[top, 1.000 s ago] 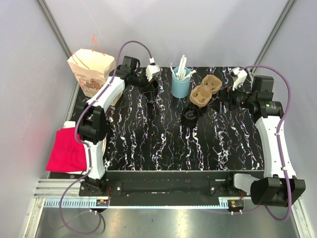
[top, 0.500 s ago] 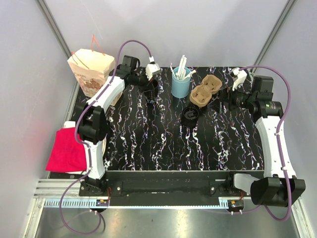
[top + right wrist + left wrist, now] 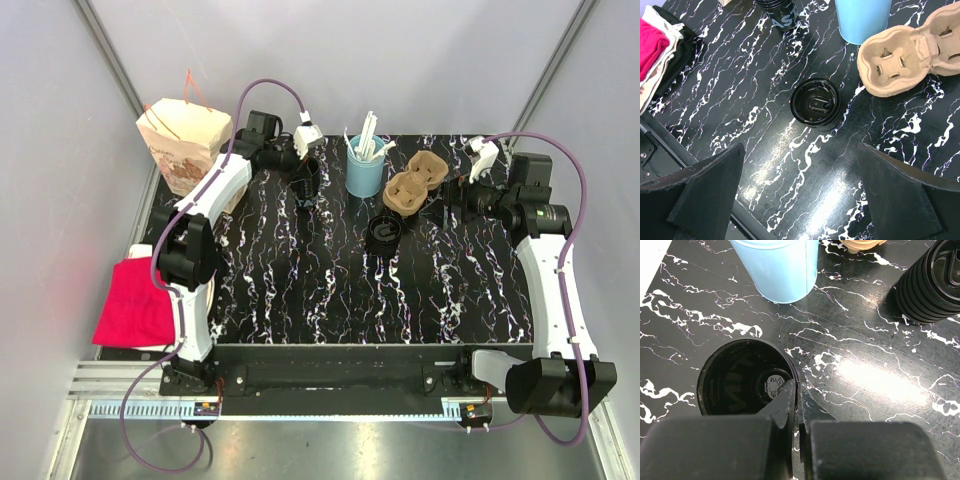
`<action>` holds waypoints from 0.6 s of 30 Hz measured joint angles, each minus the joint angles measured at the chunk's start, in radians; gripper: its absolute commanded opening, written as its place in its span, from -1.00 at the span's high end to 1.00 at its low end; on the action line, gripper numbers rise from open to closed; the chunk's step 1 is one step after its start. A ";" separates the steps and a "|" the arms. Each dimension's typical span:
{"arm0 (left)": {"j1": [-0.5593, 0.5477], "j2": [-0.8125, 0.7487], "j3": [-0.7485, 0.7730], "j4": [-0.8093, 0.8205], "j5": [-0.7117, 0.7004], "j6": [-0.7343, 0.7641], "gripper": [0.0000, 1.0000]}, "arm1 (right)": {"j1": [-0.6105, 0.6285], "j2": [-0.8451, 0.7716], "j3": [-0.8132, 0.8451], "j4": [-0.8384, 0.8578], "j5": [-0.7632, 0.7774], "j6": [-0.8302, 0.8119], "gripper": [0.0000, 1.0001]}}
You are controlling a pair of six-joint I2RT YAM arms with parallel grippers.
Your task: Pack the takeout coffee
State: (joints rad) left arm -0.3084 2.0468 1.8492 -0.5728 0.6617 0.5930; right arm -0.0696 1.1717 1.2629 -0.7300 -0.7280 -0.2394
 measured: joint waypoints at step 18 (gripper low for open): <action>-0.001 -0.043 0.000 0.000 -0.012 -0.011 1.00 | 0.000 0.000 0.000 0.000 0.000 0.000 -1.00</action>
State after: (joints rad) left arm -0.3092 2.0033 1.8492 -0.5728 0.6498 0.5816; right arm -0.0696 1.1717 1.2629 -0.7300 -0.7280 -0.2394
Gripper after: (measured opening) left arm 0.012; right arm 0.994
